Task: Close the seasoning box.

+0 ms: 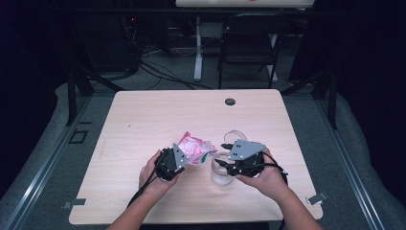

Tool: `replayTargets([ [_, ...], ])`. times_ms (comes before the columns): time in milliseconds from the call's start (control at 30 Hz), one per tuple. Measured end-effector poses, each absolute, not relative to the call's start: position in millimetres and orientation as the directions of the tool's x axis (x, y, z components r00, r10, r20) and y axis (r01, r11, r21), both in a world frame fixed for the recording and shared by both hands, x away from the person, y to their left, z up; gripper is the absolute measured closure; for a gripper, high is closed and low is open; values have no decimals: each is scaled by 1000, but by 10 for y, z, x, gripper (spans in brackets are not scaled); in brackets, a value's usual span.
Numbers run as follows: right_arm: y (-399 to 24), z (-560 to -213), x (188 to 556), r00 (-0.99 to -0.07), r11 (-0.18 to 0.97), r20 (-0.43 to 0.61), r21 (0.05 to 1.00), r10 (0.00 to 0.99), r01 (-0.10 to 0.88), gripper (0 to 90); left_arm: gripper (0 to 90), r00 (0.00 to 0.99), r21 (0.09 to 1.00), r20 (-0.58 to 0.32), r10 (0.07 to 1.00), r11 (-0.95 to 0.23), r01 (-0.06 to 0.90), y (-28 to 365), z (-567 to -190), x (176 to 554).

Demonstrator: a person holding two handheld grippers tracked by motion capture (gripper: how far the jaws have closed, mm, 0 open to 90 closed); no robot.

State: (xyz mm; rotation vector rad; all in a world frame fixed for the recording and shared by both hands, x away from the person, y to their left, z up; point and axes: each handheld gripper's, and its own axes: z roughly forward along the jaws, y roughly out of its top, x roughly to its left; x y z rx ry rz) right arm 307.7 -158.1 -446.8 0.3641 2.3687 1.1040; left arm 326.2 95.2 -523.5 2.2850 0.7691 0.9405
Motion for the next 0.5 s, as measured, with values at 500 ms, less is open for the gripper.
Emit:
replayTargets([
  [500,-1467,-4369,3044,-836,667,-406,742,369,-66,483,569,598,630,474,647,-723,282,916,-5182,3297],
])
